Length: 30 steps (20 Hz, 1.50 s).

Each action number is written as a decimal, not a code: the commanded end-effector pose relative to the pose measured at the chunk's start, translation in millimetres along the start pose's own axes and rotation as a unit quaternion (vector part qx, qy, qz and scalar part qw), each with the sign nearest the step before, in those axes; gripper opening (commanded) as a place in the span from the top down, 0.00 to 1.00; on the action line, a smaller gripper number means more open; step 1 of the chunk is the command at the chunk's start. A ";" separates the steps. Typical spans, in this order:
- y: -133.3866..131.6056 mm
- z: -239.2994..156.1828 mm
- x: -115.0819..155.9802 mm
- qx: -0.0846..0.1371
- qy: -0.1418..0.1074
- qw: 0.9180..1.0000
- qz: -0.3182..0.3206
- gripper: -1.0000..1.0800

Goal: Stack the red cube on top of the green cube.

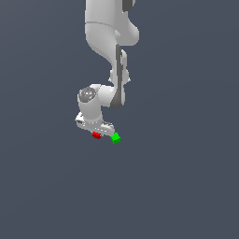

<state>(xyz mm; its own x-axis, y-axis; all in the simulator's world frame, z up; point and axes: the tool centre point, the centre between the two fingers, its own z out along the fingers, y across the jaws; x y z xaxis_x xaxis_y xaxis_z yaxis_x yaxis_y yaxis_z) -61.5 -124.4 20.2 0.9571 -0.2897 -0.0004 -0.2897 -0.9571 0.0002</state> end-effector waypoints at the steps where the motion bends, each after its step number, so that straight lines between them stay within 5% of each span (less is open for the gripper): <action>1: 0.0 0.4 0.2 0.000 0.000 1.000 0.000 1.00; 10: 0.1 -9.7 -0.2 0.000 0.000 1.000 0.000 1.00; 30: 0.4 -97.7 -0.7 0.000 0.000 1.000 0.000 1.00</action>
<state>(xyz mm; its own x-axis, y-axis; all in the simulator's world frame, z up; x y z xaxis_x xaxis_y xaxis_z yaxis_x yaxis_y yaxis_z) -62.1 -124.6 116.2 0.9570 -0.2900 0.0007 -0.2900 -0.9570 -0.0004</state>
